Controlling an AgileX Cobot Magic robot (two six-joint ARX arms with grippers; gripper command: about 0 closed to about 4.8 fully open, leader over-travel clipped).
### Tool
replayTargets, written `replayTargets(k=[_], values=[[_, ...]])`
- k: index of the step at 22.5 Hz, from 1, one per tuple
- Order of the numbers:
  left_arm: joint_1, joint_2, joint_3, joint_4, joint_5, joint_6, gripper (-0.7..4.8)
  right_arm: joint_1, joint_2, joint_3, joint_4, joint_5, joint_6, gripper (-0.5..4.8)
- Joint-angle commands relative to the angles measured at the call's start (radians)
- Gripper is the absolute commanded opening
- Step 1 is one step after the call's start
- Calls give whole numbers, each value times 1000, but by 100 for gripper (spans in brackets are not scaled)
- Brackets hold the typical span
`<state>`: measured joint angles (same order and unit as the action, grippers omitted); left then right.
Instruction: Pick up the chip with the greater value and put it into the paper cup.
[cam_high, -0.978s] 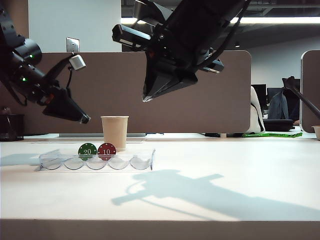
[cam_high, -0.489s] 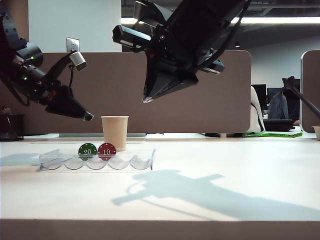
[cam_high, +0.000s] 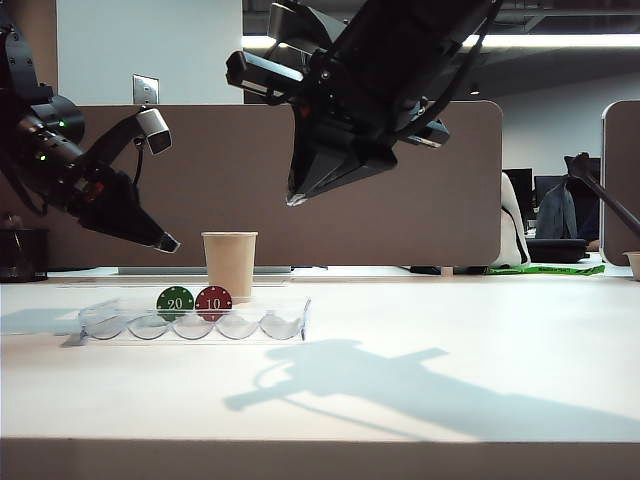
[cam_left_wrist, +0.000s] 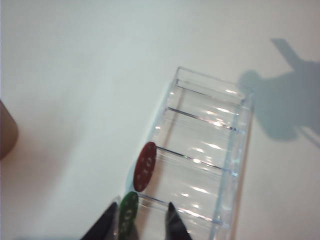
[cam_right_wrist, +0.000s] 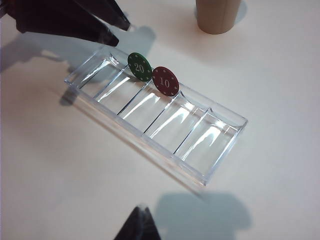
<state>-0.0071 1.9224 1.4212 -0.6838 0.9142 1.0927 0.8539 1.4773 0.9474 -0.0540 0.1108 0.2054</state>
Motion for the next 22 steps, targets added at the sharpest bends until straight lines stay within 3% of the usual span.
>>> replayTargets(k=[1,3,8,22], values=[[0,-1,3,-42,-3,36,156,0,-5,6,5,-1,5,-6],[-1,-1,3,-39,-25,37,193,0,-5,6,5,-1,5,-6],[-8,-1,4,-25,-66,63,216,0,-5,6,5,-1,5,-6],[-11,14,5,24,-58,70,215,0,-5,6,6,-1,5,-6]])
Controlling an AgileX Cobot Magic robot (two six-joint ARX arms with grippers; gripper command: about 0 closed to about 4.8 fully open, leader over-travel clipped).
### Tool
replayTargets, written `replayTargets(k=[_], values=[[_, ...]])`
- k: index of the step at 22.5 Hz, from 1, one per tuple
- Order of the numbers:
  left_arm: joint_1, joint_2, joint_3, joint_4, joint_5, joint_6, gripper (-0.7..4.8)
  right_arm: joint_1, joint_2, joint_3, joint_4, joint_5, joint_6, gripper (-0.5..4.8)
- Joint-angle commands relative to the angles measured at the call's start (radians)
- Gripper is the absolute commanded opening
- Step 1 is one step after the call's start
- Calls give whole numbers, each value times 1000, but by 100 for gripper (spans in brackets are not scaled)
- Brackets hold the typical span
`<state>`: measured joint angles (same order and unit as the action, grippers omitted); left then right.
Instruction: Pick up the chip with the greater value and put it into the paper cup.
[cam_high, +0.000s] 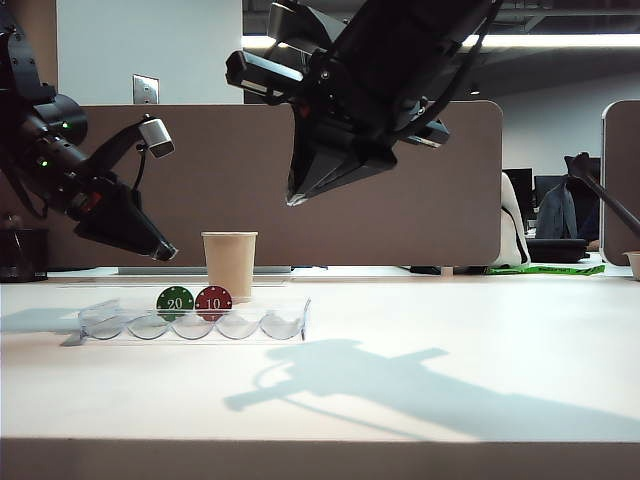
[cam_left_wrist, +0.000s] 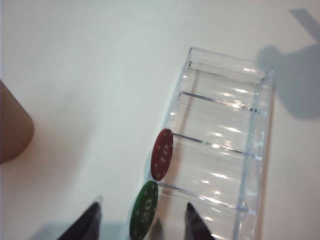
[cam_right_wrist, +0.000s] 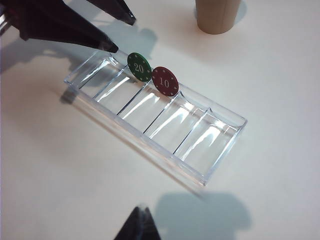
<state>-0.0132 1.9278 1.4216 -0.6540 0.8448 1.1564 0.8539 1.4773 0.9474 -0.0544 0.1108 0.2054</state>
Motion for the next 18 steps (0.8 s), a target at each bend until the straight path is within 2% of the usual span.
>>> replayTargets(k=[1,18], values=[[-6,10,4,-13,10,5,215,0,-5,6,6,-1,5,-6],[-32,55,4,6,-8,6,215,0,-5,6,-3,-1,5,-6]])
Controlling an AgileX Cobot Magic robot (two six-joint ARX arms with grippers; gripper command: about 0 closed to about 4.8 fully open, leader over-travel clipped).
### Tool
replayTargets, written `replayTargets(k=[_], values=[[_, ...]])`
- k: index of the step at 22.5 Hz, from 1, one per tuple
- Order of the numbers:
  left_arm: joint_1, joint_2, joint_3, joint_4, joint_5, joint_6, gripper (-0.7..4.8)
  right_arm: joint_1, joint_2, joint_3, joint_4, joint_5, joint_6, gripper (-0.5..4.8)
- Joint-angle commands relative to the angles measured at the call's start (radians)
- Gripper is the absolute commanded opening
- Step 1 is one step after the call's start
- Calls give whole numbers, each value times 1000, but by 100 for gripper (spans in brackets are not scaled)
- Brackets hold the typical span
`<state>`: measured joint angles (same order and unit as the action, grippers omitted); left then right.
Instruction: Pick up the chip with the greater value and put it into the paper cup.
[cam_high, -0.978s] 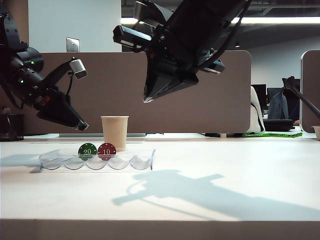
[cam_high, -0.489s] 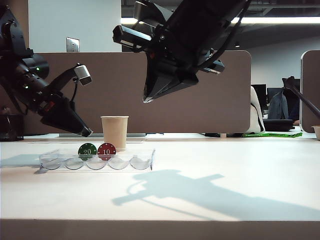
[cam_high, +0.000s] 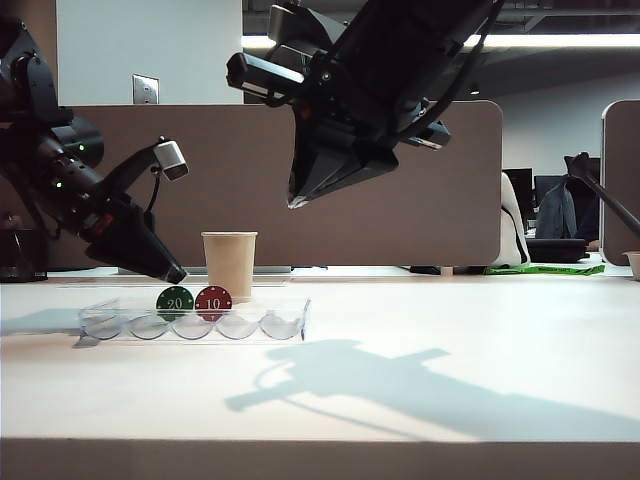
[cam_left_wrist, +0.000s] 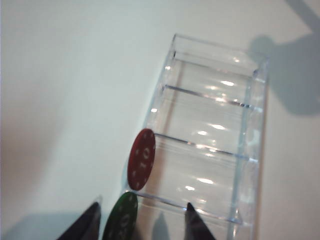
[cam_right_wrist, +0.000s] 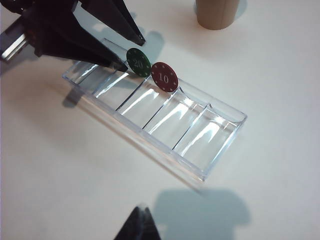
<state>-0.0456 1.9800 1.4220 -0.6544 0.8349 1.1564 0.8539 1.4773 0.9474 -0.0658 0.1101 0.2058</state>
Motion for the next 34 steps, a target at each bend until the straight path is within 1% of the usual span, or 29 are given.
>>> replayTargets(k=[1,11,21,22,24,26,34], values=[[1,6,3,8,2,6,215,0,-5,6,9,0,5,-6],[1,21,3,37,-5,-9,215,0,-5,6,10,0,5,-6],[1,21,3,36,-5,-9,205,0,-5,6,10,0,4,-6],[1,21,3,36,-5,-9,203,0,-5,6,10,0,4,-6],[1,21,3,36,-5,-9,169,0,-5,6,10,0,4,-6],[1,21,3,36,-10,-13,151,0,-5,6,10,0,4,-6],[1,21,3,36,-12,-13,151,0,-5,6,10,0,4,-6]])
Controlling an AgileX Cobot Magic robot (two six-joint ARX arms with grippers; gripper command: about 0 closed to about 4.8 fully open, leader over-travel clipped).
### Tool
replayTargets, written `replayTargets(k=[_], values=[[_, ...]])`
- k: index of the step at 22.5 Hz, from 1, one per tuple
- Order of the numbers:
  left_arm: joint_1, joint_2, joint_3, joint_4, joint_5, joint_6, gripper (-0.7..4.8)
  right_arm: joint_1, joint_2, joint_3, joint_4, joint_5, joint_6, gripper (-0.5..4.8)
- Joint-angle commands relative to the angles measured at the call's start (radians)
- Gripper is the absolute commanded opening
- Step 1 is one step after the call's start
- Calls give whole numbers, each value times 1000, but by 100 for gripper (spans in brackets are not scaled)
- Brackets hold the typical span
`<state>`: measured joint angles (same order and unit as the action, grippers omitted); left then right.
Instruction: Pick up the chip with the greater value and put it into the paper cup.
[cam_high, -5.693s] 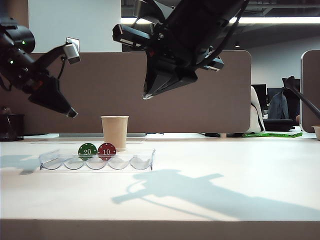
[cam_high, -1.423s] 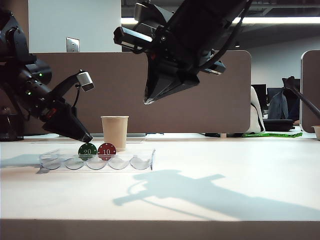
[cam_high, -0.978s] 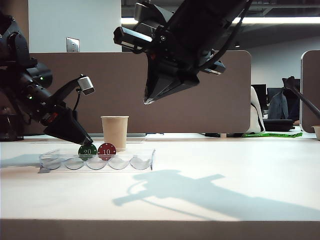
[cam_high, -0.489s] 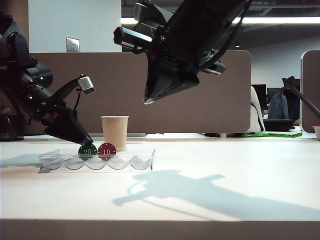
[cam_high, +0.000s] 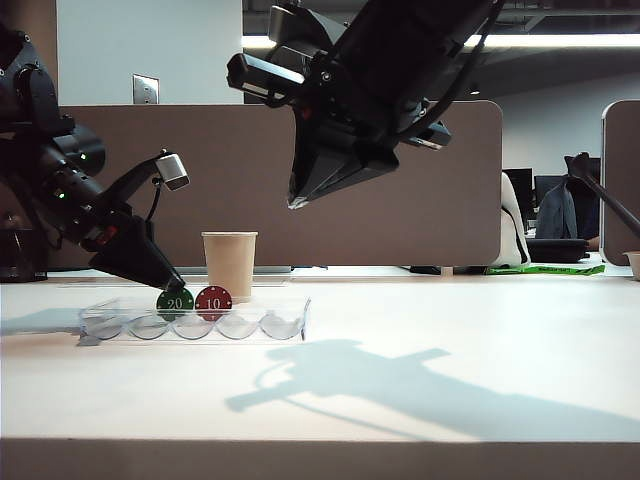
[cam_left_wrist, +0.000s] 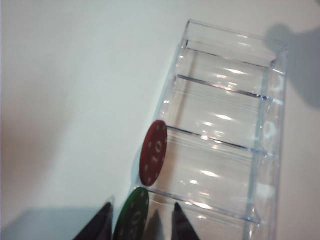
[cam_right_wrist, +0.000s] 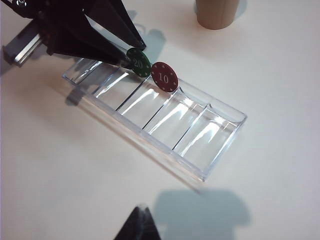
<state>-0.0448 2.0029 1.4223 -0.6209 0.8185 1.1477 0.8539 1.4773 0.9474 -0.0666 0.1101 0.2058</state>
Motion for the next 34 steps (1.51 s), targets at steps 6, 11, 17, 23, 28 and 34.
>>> replayTargets(k=[6,11,17,23,28,34], values=[[0,1,3,6,4,-4,147,0,-5,6,10,0,4,-6],[1,1,3,10,5,-14,146,0,-5,6,10,0,4,-6],[1,1,3,26,4,-32,116,0,-5,6,10,0,4,-6],[1,1,3,29,4,-39,116,0,-5,6,10,0,4,-6],[1,1,3,28,4,-39,115,0,-5,6,10,0,4,-6],[1,1,3,28,4,-42,79,0,-5,6,10,0,4,-6]])
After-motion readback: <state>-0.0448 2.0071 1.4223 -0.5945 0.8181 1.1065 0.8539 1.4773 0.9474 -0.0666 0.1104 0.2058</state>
